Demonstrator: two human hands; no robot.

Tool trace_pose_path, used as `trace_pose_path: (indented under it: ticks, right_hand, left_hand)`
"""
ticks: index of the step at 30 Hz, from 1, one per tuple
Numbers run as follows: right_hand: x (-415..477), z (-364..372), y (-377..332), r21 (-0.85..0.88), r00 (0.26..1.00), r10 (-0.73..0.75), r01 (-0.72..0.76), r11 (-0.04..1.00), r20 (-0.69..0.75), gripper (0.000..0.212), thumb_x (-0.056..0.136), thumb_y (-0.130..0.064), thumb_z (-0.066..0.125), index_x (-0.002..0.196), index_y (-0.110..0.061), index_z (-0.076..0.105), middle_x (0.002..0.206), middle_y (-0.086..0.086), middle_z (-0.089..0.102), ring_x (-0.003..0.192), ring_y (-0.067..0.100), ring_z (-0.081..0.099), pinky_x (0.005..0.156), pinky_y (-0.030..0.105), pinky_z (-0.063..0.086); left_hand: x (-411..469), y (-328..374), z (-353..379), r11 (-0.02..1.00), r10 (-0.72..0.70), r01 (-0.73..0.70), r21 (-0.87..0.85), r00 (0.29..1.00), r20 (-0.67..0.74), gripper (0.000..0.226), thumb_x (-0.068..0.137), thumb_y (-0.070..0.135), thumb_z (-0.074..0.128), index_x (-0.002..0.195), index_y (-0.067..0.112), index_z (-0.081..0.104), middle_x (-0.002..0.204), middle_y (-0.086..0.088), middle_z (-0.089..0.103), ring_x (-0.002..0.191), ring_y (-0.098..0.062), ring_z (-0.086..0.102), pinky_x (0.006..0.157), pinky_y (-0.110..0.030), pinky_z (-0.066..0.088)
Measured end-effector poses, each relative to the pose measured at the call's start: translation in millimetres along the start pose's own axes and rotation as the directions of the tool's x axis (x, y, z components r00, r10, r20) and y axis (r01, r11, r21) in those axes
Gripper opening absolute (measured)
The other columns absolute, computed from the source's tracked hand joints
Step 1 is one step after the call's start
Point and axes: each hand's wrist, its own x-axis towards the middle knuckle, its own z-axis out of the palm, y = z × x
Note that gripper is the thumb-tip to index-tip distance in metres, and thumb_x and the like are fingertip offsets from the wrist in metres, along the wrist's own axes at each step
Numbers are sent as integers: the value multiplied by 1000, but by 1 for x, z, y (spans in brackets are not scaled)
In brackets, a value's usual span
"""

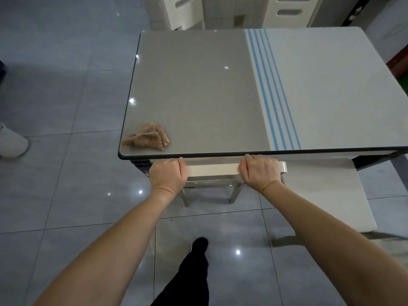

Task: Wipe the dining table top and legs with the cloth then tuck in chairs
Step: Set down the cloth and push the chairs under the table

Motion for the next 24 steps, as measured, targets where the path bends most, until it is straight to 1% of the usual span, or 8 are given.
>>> trace_pose_path:
  ticks: [5, 11, 15, 17, 19, 20, 22, 24]
  right_hand:
    - [14, 6, 8, 11, 999, -1, 1, 1000, 32, 42, 89, -28, 33, 53, -13, 49, 42, -1, 43, 37, 18, 33, 45, 18, 9]
    - [27, 10, 4, 4, 998, 34, -34, 999, 45, 43, 89, -28, 33, 52, -12, 47, 42, -1, 39, 37, 19, 31, 43, 18, 15]
    - [26, 3, 0, 36, 994, 67, -70, 997, 81, 42, 89, -31, 29, 54, -13, 45, 46, -3, 33, 40, 20, 30, 43, 21, 16]
    - [26, 1, -1, 46, 989, 73, -80, 996, 129, 45, 89, -36, 22, 58, -13, 44, 50, -1, 37, 45, 23, 36, 43, 25, 22]
    - [26, -4, -1, 123, 982, 77, -98, 988, 172, 51, 90, -40, 19, 65, -10, 51, 57, 5, 50, 55, 28, 48, 51, 34, 36]
    - [23, -9, -2, 202, 982, 83, -117, 972, 170, 50, 91, -40, 24, 73, -8, 58, 67, 8, 58, 65, 30, 54, 60, 36, 41]
    - [8, -24, -5, 399, 981, 158, -191, 897, 114, 35, 93, -31, 39, 98, -6, 64, 94, 8, 64, 91, 26, 56, 80, 35, 43]
    - [-21, -38, -11, 513, 960, 279, -255, 820, 31, 27, 90, -21, 50, 110, -7, 61, 107, 6, 61, 100, 21, 51, 88, 30, 39]
  left_hand:
    - [16, 4, 5, 1000, 9, -9, 13, 999, -37, 50, 87, 29, 37, 46, 9, 60, 43, -7, 56, 37, -26, 50, 45, -20, 27]
    - [31, 1, 1, 999, 24, -26, -31, 997, -80, 48, 85, 26, 37, 42, 12, 54, 39, -3, 47, 35, -19, 32, 45, -16, 10]
    - [30, -1, 0, 999, 21, -22, -46, 1000, -11, 45, 84, 23, 41, 44, 9, 56, 41, -7, 52, 36, -27, 46, 43, -19, 25]
    - [28, -2, -4, 998, 32, -30, -50, 999, 42, 46, 85, 23, 39, 45, 8, 55, 43, -10, 55, 37, -29, 49, 42, -22, 27]
    - [27, -2, -9, 996, 86, -82, -47, 993, 83, 45, 86, 22, 35, 48, 8, 55, 47, -12, 58, 41, -30, 51, 43, -26, 30]
    - [26, -4, -11, 992, 112, -107, -67, 990, 87, 44, 87, 22, 34, 52, 8, 57, 52, -14, 61, 46, -32, 54, 46, -29, 34]
    - [23, -6, -14, 969, 166, -156, -193, 986, 35, 41, 89, 29, 34, 68, 10, 64, 73, -14, 67, 69, -34, 60, 61, -35, 41]
    - [13, -4, -19, 927, 252, -259, -273, 966, -59, 36, 86, 34, 38, 90, 13, 67, 91, -10, 65, 86, -33, 57, 75, -39, 43]
